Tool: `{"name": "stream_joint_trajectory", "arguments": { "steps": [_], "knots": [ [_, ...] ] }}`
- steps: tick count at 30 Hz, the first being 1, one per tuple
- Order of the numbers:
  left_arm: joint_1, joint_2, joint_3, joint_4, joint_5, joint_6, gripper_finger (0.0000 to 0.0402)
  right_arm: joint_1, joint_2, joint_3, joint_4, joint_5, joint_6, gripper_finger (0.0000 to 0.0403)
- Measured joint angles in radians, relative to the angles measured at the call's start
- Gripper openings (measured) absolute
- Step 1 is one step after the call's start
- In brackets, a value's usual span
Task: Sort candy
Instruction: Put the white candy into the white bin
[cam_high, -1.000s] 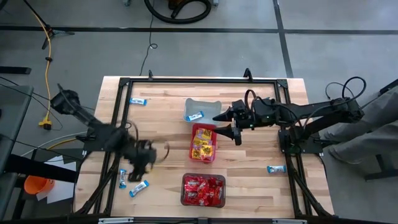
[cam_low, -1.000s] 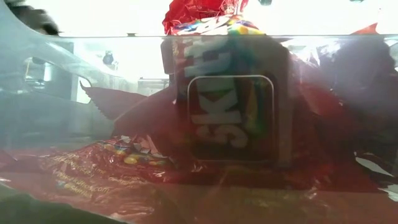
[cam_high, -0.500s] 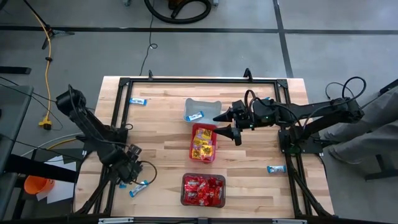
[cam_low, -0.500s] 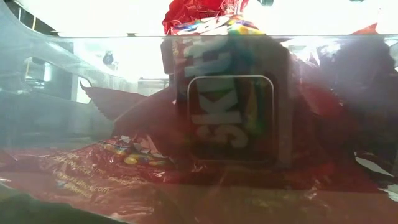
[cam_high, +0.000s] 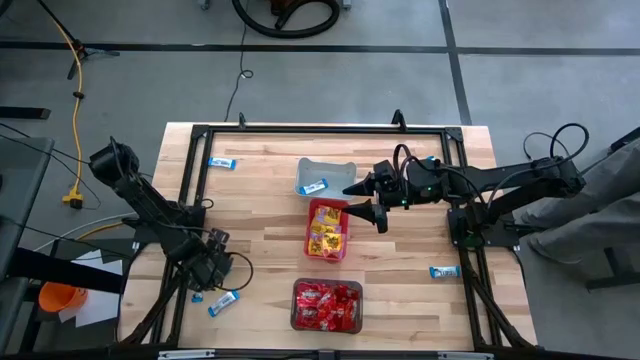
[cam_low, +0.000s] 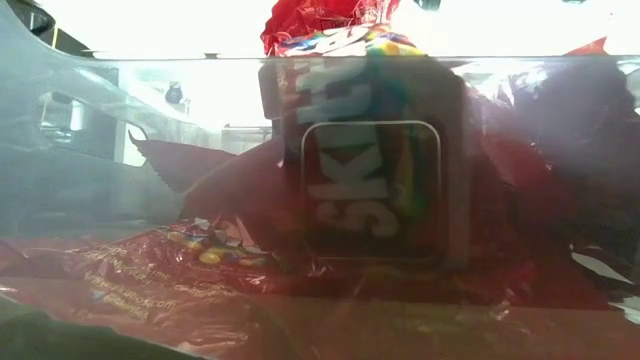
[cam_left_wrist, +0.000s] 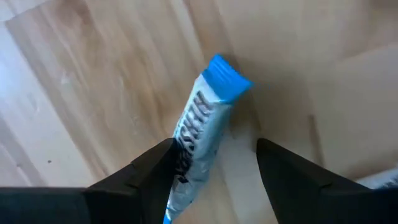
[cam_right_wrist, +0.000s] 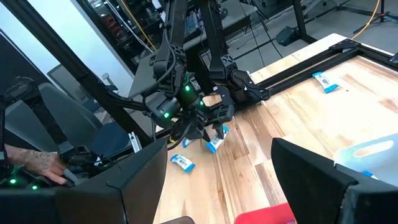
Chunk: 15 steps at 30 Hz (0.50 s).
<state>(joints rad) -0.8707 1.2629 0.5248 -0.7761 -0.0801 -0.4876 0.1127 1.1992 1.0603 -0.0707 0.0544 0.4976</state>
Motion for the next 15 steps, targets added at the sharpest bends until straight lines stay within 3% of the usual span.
{"name": "stream_joint_trajectory", "arguments": {
  "steps": [3, 6, 12, 15],
  "knots": [
    [0.000, -0.001, -0.010, 0.022, -0.019, -0.005, 0.0204, 0.000, 0.000, 0.000, 0.000, 0.001, 0.000, 0.0281],
    [-0.001, -0.002, -0.015, 0.042, -0.019, -0.035, 0.0170, 0.000, 0.000, 0.000, 0.000, 0.001, 0.000, 0.0281],
    [0.001, 0.000, 0.022, 0.090, -0.053, -0.197, 0.0022, 0.000, 0.000, 0.000, 0.001, 0.001, 0.000, 0.0281],
    [0.000, -0.011, 0.068, 0.129, -0.105, -0.232, 0.0022, 0.000, 0.000, 0.000, 0.002, 0.001, 0.000, 0.0281]
  ]
}}
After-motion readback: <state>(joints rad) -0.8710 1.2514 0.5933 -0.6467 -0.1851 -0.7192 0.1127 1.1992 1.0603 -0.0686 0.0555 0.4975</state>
